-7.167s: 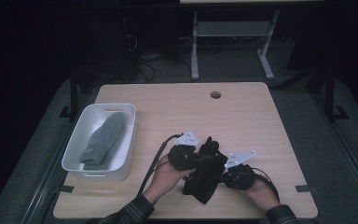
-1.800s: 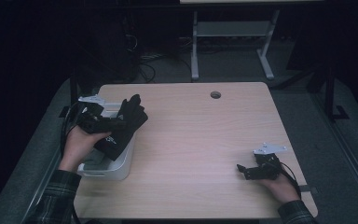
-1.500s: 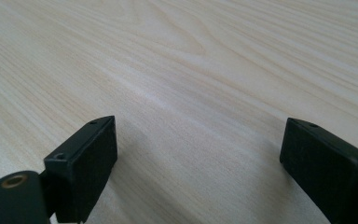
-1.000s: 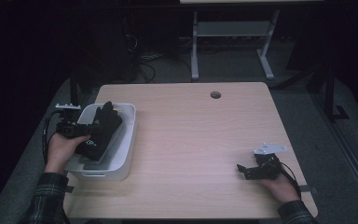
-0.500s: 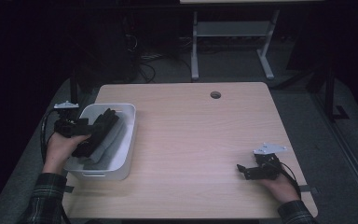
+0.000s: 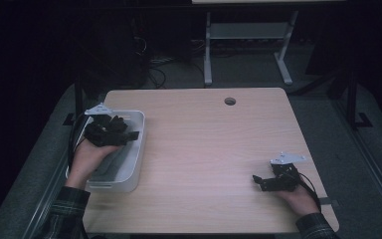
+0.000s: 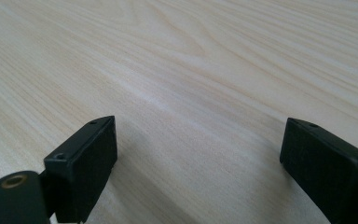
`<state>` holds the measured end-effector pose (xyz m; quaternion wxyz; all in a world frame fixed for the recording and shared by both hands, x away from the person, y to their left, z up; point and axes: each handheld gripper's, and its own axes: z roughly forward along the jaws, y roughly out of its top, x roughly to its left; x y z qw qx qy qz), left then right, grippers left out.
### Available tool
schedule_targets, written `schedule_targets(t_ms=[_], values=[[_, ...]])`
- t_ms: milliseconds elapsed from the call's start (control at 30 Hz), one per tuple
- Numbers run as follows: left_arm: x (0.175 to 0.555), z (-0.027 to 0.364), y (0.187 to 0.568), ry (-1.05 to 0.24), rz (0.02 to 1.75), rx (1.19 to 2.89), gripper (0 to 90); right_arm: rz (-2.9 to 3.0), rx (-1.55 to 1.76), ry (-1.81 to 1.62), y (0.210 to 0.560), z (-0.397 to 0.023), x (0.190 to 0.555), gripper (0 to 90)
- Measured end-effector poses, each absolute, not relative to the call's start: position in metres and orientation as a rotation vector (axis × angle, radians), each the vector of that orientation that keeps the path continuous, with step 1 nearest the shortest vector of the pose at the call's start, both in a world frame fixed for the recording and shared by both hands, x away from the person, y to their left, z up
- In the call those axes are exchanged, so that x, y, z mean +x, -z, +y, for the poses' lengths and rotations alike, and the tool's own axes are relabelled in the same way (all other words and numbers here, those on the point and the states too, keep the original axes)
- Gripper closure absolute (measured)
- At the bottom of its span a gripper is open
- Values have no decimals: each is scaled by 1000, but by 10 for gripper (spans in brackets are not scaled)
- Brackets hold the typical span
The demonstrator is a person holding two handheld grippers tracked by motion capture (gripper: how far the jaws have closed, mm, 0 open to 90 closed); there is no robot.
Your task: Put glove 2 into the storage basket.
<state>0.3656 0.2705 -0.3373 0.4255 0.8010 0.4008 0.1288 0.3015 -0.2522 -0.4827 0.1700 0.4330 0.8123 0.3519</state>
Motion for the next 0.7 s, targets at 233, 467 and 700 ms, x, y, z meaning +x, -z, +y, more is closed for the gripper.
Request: schedule_targets(t_ms=[233,467,700], values=[[358,220,344,-268,898,2041,177,2312,1228,-1001,483,-252,302,107],[345,175,360,-195,817,2066,177,2312,1222,-1002,483,-252,302,108],[334,143,390,-150,756,2126,177,2316,1228,-1002,483,-251,302,108]])
